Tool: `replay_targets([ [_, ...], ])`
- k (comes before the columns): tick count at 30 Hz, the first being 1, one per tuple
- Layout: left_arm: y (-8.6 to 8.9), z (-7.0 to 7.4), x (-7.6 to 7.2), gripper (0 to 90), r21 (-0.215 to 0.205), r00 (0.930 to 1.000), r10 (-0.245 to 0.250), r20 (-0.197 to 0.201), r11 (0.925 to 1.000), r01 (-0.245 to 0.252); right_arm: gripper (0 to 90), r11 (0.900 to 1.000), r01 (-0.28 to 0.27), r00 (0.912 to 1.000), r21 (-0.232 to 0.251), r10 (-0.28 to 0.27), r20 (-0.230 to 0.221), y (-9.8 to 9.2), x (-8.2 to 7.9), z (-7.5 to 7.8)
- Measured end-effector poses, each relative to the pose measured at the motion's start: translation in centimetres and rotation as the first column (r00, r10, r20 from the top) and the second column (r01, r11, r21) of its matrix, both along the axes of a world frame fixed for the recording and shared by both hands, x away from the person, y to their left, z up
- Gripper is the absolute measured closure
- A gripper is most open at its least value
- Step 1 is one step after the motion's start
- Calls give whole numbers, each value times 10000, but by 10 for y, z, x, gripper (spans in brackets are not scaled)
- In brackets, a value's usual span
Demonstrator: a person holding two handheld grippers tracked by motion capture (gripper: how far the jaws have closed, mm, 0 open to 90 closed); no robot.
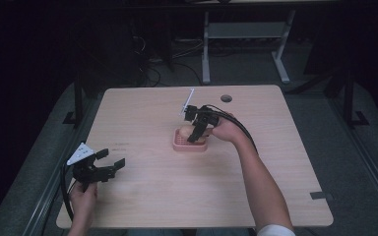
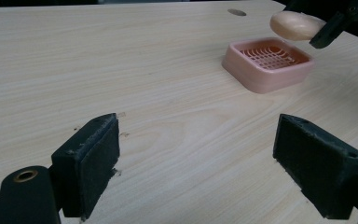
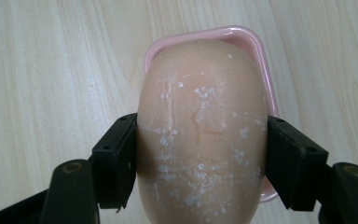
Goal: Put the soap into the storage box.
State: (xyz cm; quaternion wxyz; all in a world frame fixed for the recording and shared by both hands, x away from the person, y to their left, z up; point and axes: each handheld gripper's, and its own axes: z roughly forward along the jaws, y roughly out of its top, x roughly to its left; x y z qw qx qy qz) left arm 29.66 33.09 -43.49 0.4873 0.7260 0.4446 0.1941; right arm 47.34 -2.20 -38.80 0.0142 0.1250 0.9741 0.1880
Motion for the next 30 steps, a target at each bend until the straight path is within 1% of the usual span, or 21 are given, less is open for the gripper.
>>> replay_targets([
  [2,0,0,0,143,3,10000,15,1,10000,-15,319,10000,18,10000,-29,-18,-26,1,2,0],
  [4,0,0,0,142,-16,10000,37,-11,10000,-37,319,9997,-19,10000,-233,20,48,3,3,2],
  [5,0,0,0,142,-22,10000,50,-13,10000,-50,319,9997,-20,10000,-234,21,33,4,3,3],
  [6,0,0,0,142,-37,10000,48,-5,10000,-48,319,9999,-24,10000,-114,24,-7,5,4,3],
  [10,0,0,1,142,-40,10000,69,-5,10000,-69,319,9998,-21,10000,-176,21,-9,8,7,2],
  [14,0,0,1,143,-107,10000,90,6,9999,-90,319,9998,-109,9999,-185,106,-134,11,9,-2],
  [17,0,0,1,142,-63,10000,73,9,10000,-73,319,9993,-102,9998,-365,96,-165,14,11,-8],
  [18,0,0,1,142,-79,10000,73,7,9999,-73,319,9993,-112,9998,-359,106,-172,14,12,-9],
  [19,0,0,1,143,-82,10000,63,23,9999,-63,319,9993,-101,9997,-354,93,-244,14,12,-11],
  [24,0,0,0,142,-53,10000,45,34,10000,-45,318,9990,37,9995,-442,-51,-308,13,15,-17],
  [29,0,0,0,143,-62,10000,34,14,10000,-34,318,9990,90,9993,-430,-106,-366,11,16,-21],
  [30,0,0,0,143,-38,10000,15,28,10000,-15,318,9986,100,9991,-519,-121,-402,11,17,-24],
])
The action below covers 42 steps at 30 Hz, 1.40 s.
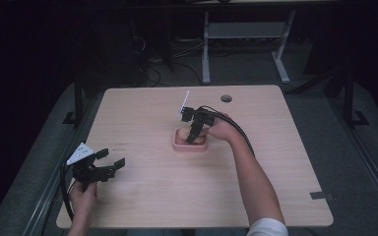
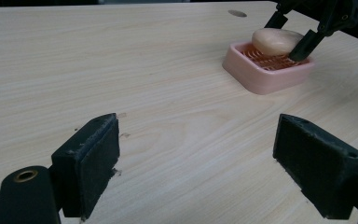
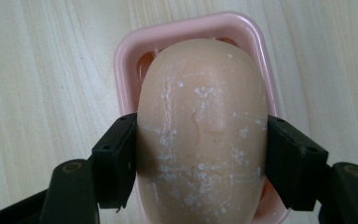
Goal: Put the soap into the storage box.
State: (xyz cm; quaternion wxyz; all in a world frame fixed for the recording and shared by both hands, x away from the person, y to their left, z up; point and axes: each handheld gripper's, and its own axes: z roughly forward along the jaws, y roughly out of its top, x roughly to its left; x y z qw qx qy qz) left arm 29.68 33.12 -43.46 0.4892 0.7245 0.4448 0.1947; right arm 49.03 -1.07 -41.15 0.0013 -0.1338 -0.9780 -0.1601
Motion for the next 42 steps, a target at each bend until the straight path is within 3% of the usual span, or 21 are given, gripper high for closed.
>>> replay_targets([
  [42,2,0,-1,142,-72,10000,53,18,10000,-53,316,9998,-21,10000,-198,22,50,3,1,-5],
])
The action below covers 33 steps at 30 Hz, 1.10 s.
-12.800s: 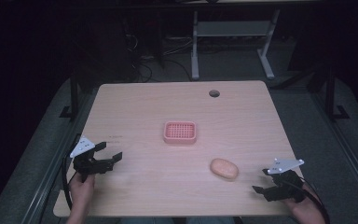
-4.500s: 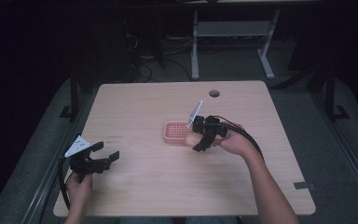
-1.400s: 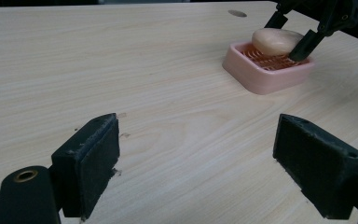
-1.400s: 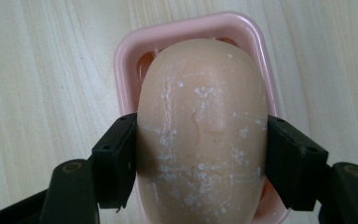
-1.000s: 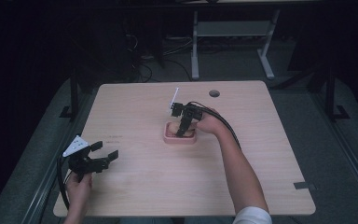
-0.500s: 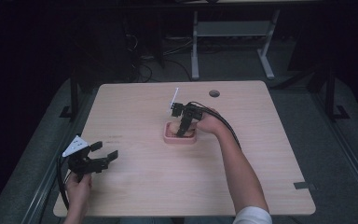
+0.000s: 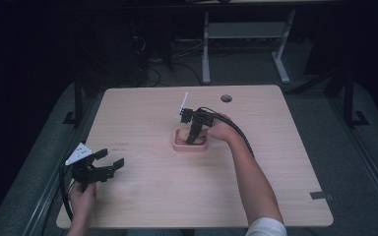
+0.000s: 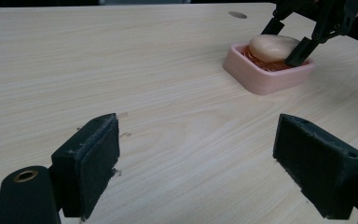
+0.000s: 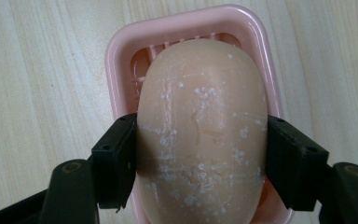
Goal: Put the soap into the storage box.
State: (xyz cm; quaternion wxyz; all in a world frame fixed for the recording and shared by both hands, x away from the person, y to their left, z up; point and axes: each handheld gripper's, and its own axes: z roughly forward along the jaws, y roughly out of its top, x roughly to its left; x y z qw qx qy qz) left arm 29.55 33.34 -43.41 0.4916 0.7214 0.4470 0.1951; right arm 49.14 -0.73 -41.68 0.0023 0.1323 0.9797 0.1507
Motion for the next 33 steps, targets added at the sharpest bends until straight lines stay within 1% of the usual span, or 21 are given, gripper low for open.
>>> replay_targets([
  [29,1,1,0,142,-131,10000,36,17,9999,-36,313,9999,13,10000,-150,-12,37,1,-1,-2],
  [32,1,1,0,143,-138,10000,28,12,9999,-28,309,10000,7,10000,11,-7,45,0,-1,-1],
  [33,1,1,0,143,-148,10000,36,3,9999,-36,307,10000,81,10000,43,-81,0,-1,-1,0],
])
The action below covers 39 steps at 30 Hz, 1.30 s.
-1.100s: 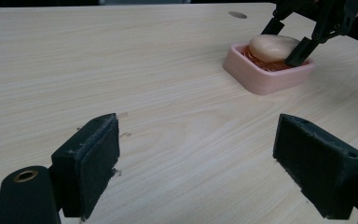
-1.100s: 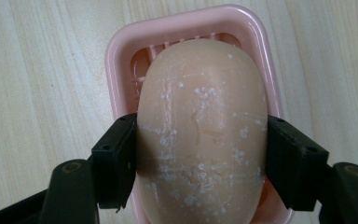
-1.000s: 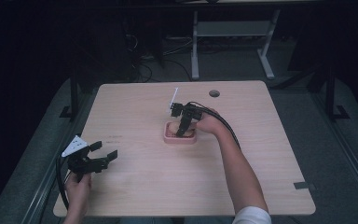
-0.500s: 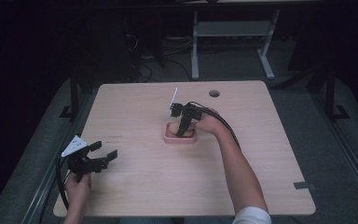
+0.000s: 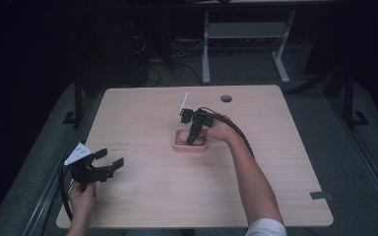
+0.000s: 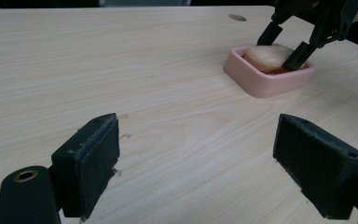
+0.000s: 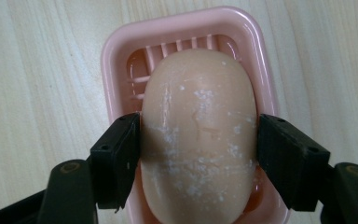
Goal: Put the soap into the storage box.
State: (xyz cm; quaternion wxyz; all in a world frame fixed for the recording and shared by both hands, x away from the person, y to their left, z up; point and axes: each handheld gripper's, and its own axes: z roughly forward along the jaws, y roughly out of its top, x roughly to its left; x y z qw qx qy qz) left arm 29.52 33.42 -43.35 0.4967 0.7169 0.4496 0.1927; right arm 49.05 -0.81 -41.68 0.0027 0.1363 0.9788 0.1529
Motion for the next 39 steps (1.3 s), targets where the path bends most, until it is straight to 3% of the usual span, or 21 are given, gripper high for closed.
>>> replay_targets([
  [13,0,0,0,142,59,10000,-64,-14,10000,65,262,9977,350,9994,588,-354,51,-16,-6,10],
  [21,-1,0,0,143,35,9999,-103,-31,9999,103,253,9917,759,9967,1038,-786,219,-37,-14,20],
  [39,-2,0,0,142,64,9999,-108,-45,9999,109,247,9845,1141,9926,1335,-1187,270,-68,-31,30],
])
